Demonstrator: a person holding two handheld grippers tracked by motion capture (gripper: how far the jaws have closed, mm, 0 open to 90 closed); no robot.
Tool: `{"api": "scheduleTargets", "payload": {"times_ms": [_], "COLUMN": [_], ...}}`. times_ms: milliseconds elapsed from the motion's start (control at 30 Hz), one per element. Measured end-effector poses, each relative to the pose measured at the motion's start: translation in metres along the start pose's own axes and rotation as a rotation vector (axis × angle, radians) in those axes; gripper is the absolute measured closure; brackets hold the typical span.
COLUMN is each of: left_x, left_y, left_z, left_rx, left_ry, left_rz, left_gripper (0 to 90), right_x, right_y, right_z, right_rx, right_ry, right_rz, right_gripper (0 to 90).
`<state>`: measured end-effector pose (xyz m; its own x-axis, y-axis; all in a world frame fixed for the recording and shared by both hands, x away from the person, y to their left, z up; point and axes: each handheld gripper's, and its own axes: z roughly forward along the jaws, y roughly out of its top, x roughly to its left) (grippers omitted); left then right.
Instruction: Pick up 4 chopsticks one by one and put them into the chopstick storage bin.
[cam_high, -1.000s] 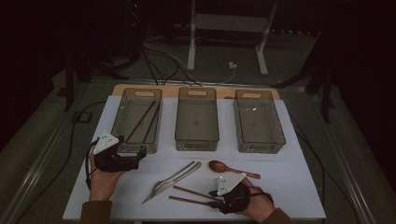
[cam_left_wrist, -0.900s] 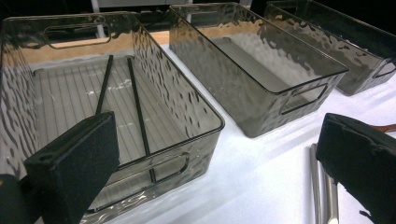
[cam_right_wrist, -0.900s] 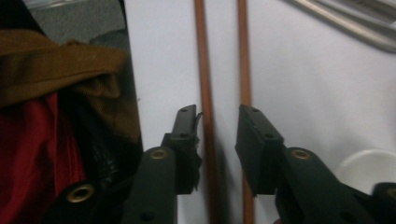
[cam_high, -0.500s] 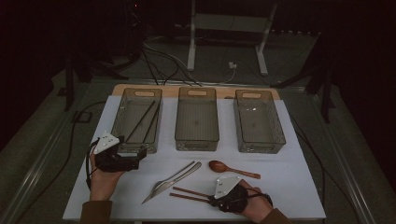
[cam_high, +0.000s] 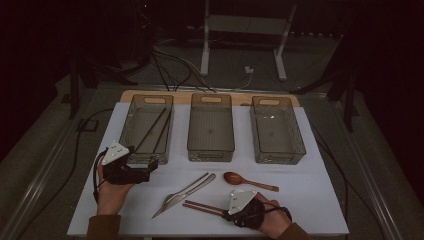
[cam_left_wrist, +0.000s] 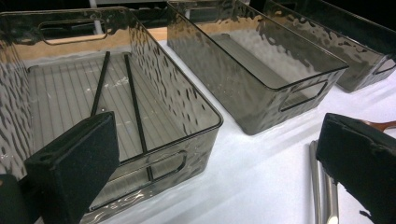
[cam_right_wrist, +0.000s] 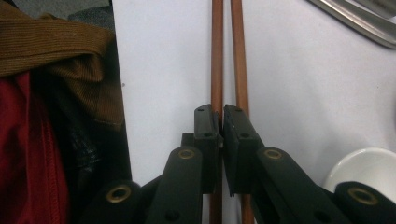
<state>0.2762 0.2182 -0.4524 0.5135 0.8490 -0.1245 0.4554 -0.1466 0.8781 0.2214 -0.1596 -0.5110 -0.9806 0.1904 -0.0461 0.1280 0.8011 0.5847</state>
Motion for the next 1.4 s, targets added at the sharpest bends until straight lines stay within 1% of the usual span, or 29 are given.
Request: {"api": "scheduleTargets", "payload": {"times_ms": [67, 167, 333, 367, 400, 467, 500, 633, 733, 867, 900, 967, 1133, 1267, 1333, 1400], "left_x": [0.0, -0.001, -0.004, -0.005, -0.006, -0.007, -0.007, -0.006, -0.006, -0.006, -0.006, -0.006, -0.006, -0.007, -0.007, -0.007], "left_y": [0.0, 0.001, 0.001, 0.001, 0.001, 0.001, 0.001, 0.001, 0.0, 0.001, 0.001, 0.001, 0.0, 0.0, 0.0, 0.0], "left_z": [0.0, 0.0, 0.002, 0.003, 0.003, 0.004, 0.004, 0.004, 0.005, 0.004, 0.004, 0.004, 0.005, 0.006, 0.006, 0.006], "left_rx": [-0.001, -0.003, -0.001, 0.002, 0.004, 0.004, 0.005, 0.007, 0.007, 0.007, 0.007, 0.007, 0.01, 0.012, 0.013, 0.013], "left_ry": [-0.001, -0.003, -0.016, -0.019, -0.019, -0.022, -0.022, -0.021, -0.02, -0.02, -0.019, -0.02, -0.021, -0.021, -0.02, -0.02], "left_rz": [-0.001, 0.001, 0.007, 0.01, 0.011, 0.013, 0.012, 0.011, 0.01, 0.01, 0.01, 0.011, 0.012, 0.013, 0.014, 0.014], "left_gripper": [0.7, 0.7, 0.7, 0.7, 0.7, 0.7, 0.7, 0.7, 0.7, 0.7, 0.7, 0.7, 0.7, 0.7, 0.7, 0.7], "right_x": [0.001, 0.0, -0.005, -0.007, -0.008, -0.009, -0.009, -0.011, -0.011, -0.011, -0.013, -0.013, -0.017, -0.019, -0.021, -0.022], "right_y": [0.0, 0.0, 0.0, 0.0, 0.0, 0.0, 0.0, 0.0, 0.0, -0.002, -0.002, -0.001, 0.001, 0.003, 0.004, 0.004], "right_z": [-0.001, -0.005, -0.012, -0.013, -0.015, -0.015, -0.015, -0.014, -0.011, -0.004, -0.004, -0.004, -0.002, 0.0, 0.002, 0.003], "right_rx": [-0.004, -0.035, -0.071, -0.087, -0.088, -0.093, -0.087, -0.099, -0.074, -0.044, -0.049, -0.047, -0.049, -0.053, -0.057, -0.047], "right_ry": [0.003, 0.01, 0.002, 0.006, 0.003, 0.004, -0.002, -0.008, -0.013, -0.01, -0.005, -0.018, -0.003, 0.016, 0.024, 0.03], "right_rz": [0.011, 0.018, 0.05, 0.051, 0.052, 0.07, 0.063, 0.077, 0.065, 0.066, 0.067, 0.071, 0.078, 0.104, 0.104, 0.108], "right_gripper": [85.6, 85.7, 85.7, 85.7, 85.7, 85.7, 85.7, 85.7, 85.6, 85.6, 85.5, 85.5, 85.1, 84.5, 84.3, 83.6]}}
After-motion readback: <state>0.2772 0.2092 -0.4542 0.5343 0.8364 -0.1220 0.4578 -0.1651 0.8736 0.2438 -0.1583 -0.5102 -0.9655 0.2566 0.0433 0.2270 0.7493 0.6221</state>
